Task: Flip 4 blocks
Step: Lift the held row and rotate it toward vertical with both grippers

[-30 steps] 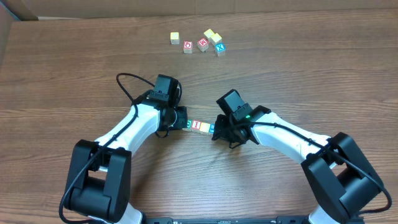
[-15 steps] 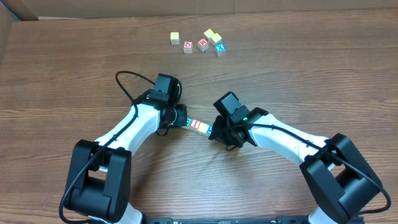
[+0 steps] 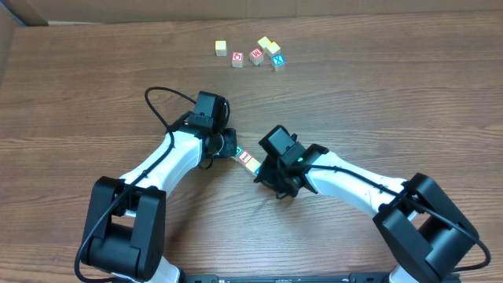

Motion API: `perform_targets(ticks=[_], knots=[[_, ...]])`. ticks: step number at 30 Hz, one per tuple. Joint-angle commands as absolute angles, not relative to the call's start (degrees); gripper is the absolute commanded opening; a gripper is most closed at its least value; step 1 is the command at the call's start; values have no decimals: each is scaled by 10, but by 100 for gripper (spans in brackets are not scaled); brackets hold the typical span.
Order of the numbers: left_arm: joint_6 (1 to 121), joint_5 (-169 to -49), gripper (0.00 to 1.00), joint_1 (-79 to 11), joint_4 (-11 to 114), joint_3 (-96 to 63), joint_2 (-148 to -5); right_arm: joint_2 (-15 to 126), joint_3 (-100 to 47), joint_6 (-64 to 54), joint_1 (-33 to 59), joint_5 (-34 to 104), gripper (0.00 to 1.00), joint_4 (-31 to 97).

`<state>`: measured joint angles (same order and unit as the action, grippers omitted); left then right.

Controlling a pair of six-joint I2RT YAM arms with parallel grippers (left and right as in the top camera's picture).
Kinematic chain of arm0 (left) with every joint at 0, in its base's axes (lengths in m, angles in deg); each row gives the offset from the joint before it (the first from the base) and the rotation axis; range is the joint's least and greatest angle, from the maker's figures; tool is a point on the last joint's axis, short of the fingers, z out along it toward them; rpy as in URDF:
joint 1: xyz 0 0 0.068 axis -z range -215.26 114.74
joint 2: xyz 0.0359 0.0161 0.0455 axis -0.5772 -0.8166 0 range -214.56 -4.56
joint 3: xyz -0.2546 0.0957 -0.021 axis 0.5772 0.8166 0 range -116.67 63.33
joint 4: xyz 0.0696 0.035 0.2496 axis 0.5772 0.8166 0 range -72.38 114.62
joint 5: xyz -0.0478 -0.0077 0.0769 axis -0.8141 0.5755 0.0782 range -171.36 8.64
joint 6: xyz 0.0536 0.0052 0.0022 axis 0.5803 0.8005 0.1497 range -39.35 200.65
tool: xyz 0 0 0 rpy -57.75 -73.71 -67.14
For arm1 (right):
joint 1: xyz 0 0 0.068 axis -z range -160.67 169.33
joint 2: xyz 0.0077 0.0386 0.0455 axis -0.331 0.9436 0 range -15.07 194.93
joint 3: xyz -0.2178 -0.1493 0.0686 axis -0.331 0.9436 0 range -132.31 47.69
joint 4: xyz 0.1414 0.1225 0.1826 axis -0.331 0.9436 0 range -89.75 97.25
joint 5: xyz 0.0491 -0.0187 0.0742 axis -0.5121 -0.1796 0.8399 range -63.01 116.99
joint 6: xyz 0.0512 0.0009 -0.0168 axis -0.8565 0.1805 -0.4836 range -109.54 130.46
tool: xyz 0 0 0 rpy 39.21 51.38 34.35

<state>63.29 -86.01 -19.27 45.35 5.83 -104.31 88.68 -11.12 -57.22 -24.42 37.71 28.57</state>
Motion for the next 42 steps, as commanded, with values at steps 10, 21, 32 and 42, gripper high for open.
perform_targets(ticks=[10, 21, 32, 42], knots=[[644, -884, 4, -187, 451, 50, -1037, 873, -115, -692, -286, 359, 4, 224], [644, -884, 4, -187, 447, 50, -1048, 873, -115, -777, -315, 338, 4, 219], [644, -884, 4, -187, 443, 50, -1048, 873, -115, -826, -332, 320, 7, 213], [644, -884, 4, -187, 430, 50, -1048, 873, -115, -843, -347, 319, 4, 213]])
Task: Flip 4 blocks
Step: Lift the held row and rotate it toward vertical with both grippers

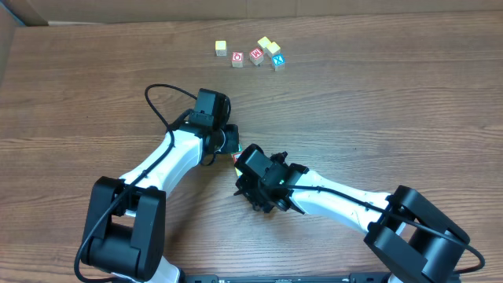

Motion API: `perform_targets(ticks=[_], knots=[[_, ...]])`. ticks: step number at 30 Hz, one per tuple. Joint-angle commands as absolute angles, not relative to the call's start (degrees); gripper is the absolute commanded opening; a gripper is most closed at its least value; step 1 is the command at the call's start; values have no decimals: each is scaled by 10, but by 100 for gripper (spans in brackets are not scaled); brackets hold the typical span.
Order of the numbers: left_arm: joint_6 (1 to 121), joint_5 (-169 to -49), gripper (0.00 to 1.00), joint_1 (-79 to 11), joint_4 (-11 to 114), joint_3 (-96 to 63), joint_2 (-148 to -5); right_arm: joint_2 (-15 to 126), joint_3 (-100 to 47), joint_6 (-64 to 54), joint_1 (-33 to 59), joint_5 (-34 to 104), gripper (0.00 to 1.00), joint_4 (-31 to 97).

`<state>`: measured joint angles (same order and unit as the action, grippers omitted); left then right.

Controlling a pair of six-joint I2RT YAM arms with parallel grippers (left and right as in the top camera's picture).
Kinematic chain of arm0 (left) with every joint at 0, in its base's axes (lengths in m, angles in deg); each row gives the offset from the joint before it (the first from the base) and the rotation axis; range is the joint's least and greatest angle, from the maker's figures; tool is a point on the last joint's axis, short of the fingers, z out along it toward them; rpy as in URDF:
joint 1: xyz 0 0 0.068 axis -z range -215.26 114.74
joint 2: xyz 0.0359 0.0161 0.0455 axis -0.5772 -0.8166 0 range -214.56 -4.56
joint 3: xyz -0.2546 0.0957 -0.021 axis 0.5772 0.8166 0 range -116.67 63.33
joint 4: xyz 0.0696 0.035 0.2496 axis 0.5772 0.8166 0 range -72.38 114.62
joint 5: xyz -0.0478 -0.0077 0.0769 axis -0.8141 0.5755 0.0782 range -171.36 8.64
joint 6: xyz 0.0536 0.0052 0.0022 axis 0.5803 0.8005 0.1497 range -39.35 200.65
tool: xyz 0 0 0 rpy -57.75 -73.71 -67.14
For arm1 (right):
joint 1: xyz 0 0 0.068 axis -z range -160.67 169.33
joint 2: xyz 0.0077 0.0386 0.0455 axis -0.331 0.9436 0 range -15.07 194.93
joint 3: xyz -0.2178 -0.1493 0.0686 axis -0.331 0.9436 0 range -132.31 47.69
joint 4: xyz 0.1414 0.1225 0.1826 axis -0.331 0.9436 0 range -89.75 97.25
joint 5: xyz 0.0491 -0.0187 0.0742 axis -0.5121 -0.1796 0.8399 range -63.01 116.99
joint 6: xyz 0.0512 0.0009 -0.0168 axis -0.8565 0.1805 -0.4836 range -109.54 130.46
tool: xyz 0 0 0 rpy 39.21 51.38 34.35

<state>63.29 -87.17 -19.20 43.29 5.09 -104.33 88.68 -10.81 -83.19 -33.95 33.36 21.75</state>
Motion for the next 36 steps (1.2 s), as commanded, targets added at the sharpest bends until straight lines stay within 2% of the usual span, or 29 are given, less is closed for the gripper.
perform_targets(ticks=[1, 12, 18, 21, 27, 36], knots=[[644, -883, 4, -187, 429, 50, -1048, 873, -115, -843, -348, 319, 4, 213], [644, -855, 4, -188, 424, 49, -1048, 873, -115, -836, -348, 346, 4, 215], [644, -854, 4, -195, 425, 29, -1047, 842, -117, -732, -348, 322, 4, 219], [644, -854, 4, -196, 427, 18, -1047, 817, -117, -716, -348, 284, 4, 248], [644, -854, 4, -195, 424, 17, -1051, 823, -116, -720, -350, 255, 4, 297], [657, -841, 4, -196, 422, 17, -1076, 873, -116, -750, -360, 256, 4, 283]])
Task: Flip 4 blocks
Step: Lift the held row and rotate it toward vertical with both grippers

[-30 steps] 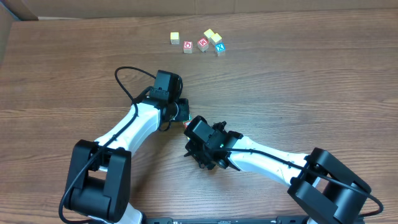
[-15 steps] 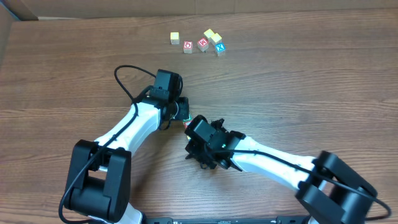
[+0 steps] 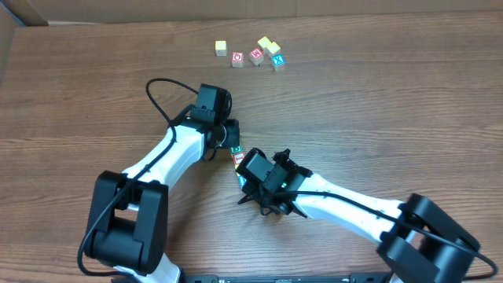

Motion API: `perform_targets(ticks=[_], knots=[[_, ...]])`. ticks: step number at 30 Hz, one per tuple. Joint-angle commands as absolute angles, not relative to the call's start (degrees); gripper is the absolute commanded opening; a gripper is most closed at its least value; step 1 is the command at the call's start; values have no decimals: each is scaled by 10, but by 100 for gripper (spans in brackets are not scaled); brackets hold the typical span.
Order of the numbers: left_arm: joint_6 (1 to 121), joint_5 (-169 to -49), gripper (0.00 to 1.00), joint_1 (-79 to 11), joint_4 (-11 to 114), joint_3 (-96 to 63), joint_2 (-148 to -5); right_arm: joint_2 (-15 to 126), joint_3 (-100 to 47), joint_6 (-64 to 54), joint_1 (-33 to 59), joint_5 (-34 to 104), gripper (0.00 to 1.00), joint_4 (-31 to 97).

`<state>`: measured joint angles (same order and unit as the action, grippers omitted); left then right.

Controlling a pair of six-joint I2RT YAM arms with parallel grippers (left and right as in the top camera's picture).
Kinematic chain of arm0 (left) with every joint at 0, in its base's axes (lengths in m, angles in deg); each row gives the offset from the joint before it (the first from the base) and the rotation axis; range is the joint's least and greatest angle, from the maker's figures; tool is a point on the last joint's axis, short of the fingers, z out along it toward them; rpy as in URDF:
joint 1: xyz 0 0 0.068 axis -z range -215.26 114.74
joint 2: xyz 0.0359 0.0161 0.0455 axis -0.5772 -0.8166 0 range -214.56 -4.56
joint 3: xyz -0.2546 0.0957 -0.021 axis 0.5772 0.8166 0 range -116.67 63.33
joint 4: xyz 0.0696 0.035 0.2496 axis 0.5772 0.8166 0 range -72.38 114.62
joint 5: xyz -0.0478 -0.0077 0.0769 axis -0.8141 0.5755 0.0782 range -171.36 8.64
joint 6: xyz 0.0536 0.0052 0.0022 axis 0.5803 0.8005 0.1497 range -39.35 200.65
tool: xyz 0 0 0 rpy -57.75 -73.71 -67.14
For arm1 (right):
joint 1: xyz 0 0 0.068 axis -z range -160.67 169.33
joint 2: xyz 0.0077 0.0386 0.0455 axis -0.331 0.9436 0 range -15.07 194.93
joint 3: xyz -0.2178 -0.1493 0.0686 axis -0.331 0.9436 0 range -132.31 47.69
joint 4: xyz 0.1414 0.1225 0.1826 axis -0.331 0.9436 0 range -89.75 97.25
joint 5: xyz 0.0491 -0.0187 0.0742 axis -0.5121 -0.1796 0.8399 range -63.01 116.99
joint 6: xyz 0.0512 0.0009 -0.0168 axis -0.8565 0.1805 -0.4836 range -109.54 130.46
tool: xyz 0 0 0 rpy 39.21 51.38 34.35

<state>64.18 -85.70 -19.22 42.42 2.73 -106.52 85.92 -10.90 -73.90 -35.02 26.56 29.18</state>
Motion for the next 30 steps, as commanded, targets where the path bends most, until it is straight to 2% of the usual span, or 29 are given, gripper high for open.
perform_targets(ticks=[1, 30], knots=[[657, -841, 4, -196, 422, 17, -1076, 873, -116, -750, -363, 254, 4, 279], [657, -857, 4, -194, 433, 18, -1084, 892, -116, -751, -398, 185, 4, 251]])
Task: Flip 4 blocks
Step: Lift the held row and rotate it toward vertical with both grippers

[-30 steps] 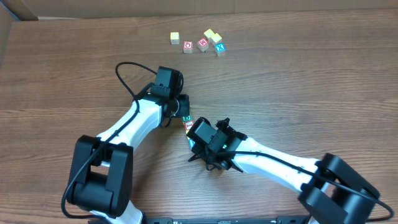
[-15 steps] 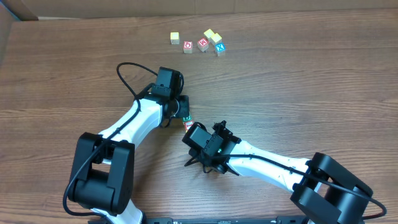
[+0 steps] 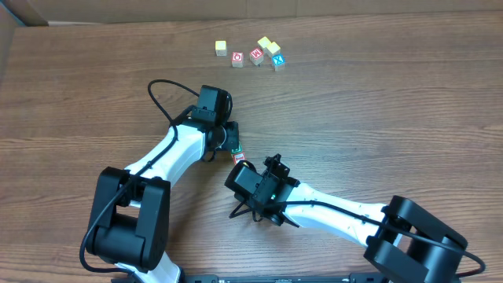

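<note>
A small block (image 3: 238, 158) with a red-and-white face sits mid-table, wedged between the tips of both grippers. My left gripper (image 3: 233, 144) reaches it from above-left and my right gripper (image 3: 242, 174) from below-right. Both wrists hide their fingers, so I cannot tell which one grips the block. Far back lies a cluster of blocks: a yellow block (image 3: 221, 48), a red O block (image 3: 237, 59), a red block (image 3: 256, 56), another yellow block (image 3: 267, 44) and a blue X block (image 3: 277, 60).
A black cable (image 3: 161, 98) loops off the left arm. The brown cardboard wall (image 3: 236, 9) lines the table's far edge. The right arm's forearm (image 3: 330, 212) stretches across the near right of the wooden table (image 3: 393, 102).
My right gripper has shifted a little left and toward the front, and its wrist has turned. The small block stays at the left gripper's tip. The left arm has barely moved.
The block first lay between the two grippers, right of the left one. Then the right gripper had moved left over it and hid it. Later the block showed again below the left gripper's tip, where it still is. The far cluster has not changed.
</note>
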Motion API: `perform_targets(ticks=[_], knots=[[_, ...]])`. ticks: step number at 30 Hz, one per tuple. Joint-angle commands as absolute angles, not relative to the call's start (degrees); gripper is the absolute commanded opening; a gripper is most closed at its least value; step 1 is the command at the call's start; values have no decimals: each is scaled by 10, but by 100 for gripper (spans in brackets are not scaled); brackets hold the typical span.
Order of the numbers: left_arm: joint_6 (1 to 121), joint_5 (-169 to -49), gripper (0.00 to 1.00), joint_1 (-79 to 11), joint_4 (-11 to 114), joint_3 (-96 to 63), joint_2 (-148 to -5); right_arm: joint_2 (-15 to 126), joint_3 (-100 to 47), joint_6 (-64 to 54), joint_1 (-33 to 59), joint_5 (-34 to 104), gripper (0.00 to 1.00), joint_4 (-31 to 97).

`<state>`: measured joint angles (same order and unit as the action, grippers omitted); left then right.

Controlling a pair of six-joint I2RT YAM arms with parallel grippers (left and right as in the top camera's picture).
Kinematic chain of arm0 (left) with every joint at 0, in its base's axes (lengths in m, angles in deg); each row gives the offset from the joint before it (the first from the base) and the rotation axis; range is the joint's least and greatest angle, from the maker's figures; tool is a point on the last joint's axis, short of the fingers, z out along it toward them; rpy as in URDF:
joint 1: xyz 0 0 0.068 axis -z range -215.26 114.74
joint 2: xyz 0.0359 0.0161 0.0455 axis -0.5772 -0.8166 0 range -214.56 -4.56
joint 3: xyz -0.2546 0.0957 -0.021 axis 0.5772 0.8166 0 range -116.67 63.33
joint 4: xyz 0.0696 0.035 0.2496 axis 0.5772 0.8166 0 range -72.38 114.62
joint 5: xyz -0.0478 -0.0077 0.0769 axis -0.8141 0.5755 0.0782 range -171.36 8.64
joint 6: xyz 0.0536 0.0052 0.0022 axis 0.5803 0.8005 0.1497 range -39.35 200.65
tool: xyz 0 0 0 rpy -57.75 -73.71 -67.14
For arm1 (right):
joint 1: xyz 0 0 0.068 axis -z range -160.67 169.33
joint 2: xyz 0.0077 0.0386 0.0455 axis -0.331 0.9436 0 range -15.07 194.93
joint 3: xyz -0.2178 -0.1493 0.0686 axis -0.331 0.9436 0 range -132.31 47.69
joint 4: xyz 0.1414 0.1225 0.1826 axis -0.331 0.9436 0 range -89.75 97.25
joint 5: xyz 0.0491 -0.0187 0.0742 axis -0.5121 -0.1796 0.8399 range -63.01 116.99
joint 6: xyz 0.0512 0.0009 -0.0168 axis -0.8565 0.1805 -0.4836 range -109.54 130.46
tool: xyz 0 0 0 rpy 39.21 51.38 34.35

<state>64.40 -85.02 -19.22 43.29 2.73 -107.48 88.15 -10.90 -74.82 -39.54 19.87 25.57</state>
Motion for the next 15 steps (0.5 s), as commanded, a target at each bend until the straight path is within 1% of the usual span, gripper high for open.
perform_targets(ticks=[1, 15], knots=[[657, -857, 4, -194, 433, 18, -1084, 894, -116, -751, -398, 184, 4, 248], [657, -859, 4, -194, 433, 22, -1084, 915, -116, -750, -399, 191, 4, 220]])
